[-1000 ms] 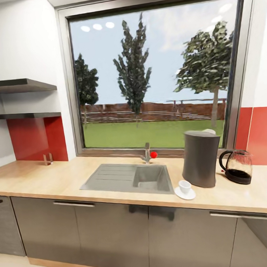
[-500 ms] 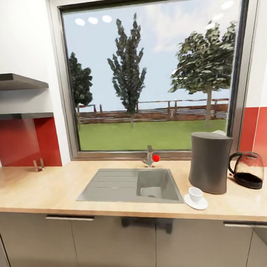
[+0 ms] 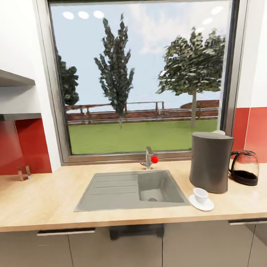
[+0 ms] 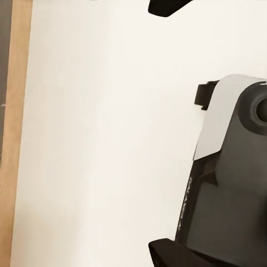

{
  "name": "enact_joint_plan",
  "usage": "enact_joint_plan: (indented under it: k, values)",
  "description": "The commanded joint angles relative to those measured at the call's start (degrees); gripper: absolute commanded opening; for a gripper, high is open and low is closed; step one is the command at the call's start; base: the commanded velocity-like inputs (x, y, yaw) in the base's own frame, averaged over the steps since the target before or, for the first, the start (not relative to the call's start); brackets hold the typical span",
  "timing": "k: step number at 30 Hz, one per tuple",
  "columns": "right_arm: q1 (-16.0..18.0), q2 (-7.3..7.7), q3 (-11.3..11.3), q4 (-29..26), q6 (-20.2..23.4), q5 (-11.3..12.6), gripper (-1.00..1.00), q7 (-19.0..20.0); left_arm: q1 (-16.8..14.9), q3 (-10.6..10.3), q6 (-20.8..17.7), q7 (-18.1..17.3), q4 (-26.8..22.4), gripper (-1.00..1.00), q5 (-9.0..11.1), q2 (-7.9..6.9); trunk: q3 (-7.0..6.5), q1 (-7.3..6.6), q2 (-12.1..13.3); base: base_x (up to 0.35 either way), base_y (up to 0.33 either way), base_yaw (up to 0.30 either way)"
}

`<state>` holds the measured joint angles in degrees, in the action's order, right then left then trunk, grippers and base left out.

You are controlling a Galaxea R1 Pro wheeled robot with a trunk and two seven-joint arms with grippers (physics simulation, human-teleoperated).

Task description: Set up a coffee station on the kitchen countertop: keep the coffee maker on the countertop, move the bottle of coffee from the kitchen shelf to the counter next to the coffee maker, place a paper coffee filter on top of the coffee maker, put the saucer next to the coffee maker with the coffee cup on the saucer, and place the electric kettle next to the coffee maker.

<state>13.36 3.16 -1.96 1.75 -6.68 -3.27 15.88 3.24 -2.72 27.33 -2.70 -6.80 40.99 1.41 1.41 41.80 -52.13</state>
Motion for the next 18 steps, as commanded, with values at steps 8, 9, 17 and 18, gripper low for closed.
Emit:
enact_joint_plan:
  k: [8,9,17,18]
  values:
    - [0.08,0.00,-0.21,0.18,-0.47,-0.33,1.00,-0.05,-0.01,-0.27,0.09,-0.32,-0.06,1.00,0.60,-0.01,0.07,0.02,-0.06,-0.034,0.341,-0.007]
    - [0.08,0.00,-0.22,0.18,-0.47,-0.33,1.00,-0.05,0.00,-0.27,0.09,-0.32,-0.06,1.00,0.63,-0.01,0.07,0.02,-0.06,-0.123,0.338,0.000]
    - [0.09,0.00,-0.19,0.19,-0.52,-0.33,1.00,-0.06,0.01,-0.27,0.09,-0.37,-0.06,1.00,0.63,-0.01,0.07,0.02,-0.06,-0.150,0.330,0.000]
    - [0.09,0.00,-0.20,0.19,-0.52,-0.33,1.00,-0.06,0.01,-0.27,0.09,-0.37,-0.06,1.00,0.64,-0.01,0.07,0.02,-0.06,-0.173,0.317,0.000]
